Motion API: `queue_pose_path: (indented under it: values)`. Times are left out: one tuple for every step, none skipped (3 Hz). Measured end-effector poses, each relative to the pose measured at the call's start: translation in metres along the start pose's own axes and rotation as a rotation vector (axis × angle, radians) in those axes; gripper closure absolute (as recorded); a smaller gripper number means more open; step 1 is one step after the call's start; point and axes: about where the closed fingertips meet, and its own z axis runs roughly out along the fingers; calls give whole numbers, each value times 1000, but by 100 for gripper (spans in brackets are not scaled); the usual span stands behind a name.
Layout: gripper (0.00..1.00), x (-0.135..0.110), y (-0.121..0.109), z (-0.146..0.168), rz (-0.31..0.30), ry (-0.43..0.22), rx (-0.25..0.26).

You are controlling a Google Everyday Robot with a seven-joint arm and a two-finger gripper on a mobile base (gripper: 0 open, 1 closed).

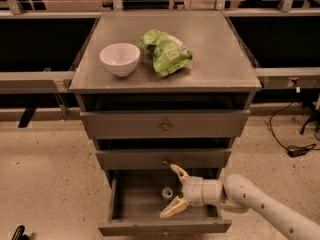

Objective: Pick redbull can from bottom drawer and place on counter

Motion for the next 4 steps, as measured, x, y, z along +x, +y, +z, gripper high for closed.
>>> queue_pose_path:
  values:
    - [0,19,9,19,-19,-50,-5]
    - [0,20,10,19,-18,-50,-6]
    - [0,59,-2,51,23,-67,-32]
    - [0,91,-9,68,11,-69,-27]
